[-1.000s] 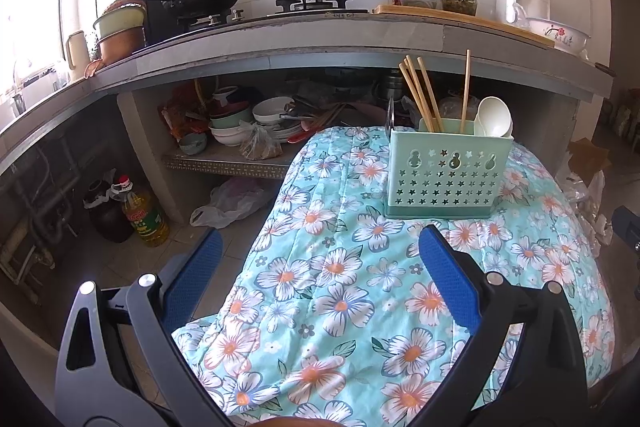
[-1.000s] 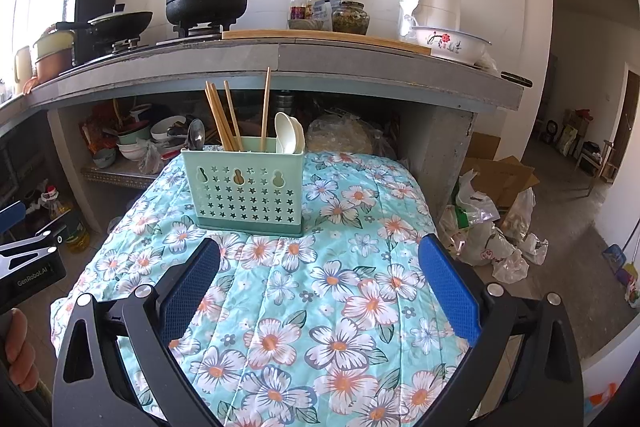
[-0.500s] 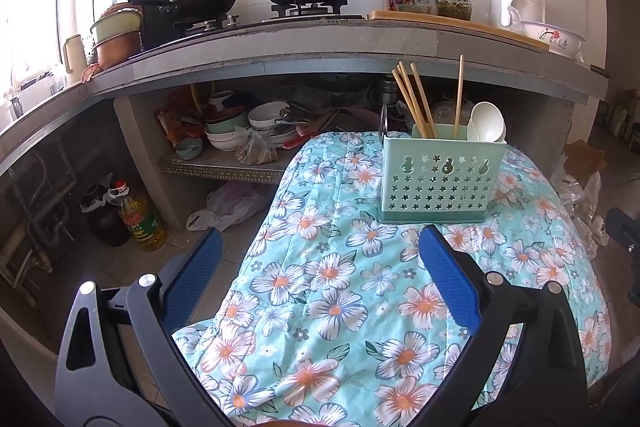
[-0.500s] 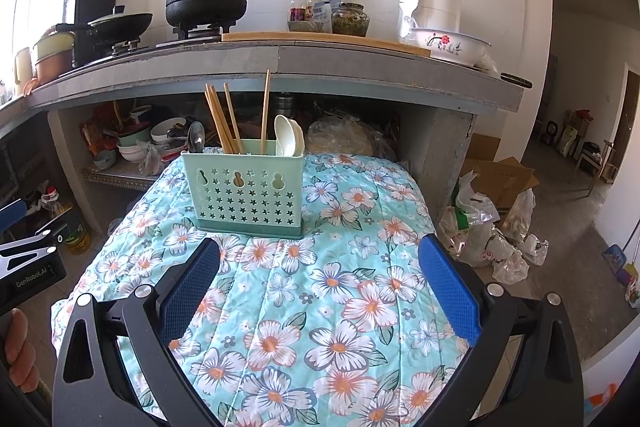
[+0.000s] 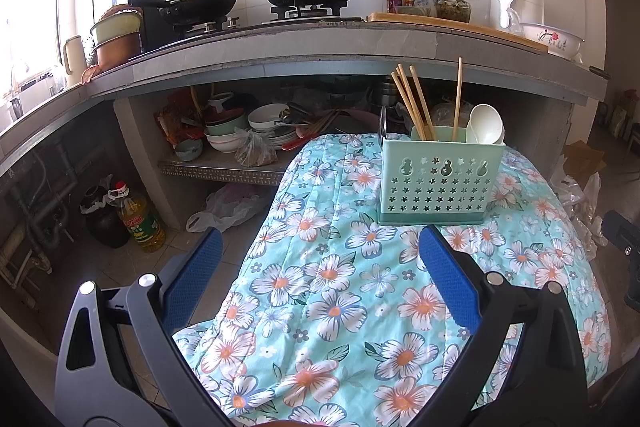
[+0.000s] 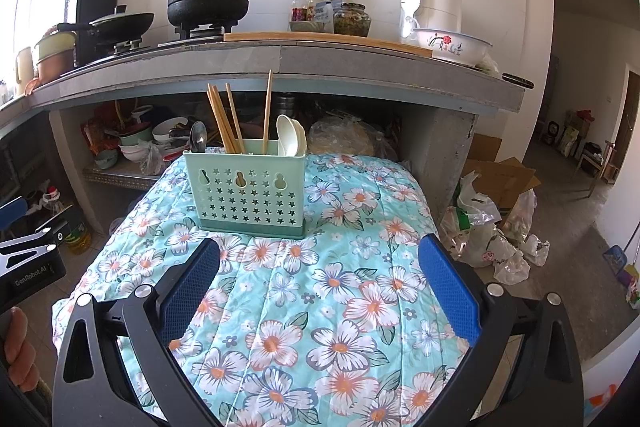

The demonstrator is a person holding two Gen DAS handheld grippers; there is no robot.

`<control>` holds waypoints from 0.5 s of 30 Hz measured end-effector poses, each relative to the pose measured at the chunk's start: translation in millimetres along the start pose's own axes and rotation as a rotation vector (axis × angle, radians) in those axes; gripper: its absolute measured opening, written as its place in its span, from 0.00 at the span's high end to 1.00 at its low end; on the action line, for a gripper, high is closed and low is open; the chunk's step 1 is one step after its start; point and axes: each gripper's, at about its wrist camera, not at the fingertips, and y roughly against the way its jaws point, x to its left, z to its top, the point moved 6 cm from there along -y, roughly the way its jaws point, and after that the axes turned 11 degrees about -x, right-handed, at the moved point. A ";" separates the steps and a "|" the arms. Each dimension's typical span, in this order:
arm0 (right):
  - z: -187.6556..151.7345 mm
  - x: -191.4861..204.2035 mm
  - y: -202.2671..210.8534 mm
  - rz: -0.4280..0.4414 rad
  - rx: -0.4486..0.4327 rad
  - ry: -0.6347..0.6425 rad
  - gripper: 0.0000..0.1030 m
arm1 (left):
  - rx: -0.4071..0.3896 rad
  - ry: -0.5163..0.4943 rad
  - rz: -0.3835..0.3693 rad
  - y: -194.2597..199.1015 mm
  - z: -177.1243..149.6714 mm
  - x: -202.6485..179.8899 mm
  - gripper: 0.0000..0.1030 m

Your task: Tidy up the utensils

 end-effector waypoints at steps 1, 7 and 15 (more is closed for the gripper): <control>0.0 -0.1 0.3 0.001 -0.001 0.000 0.06 | -0.001 0.000 0.000 0.0 0.0 0.0 0.08; 0.0 0.1 -0.3 0.003 0.000 0.000 0.06 | 0.000 -0.001 0.000 0.1 -0.2 -0.2 0.08; -0.7 0.4 -0.5 0.004 0.001 0.000 0.06 | 0.003 -0.002 0.000 -0.2 0.4 -0.8 0.08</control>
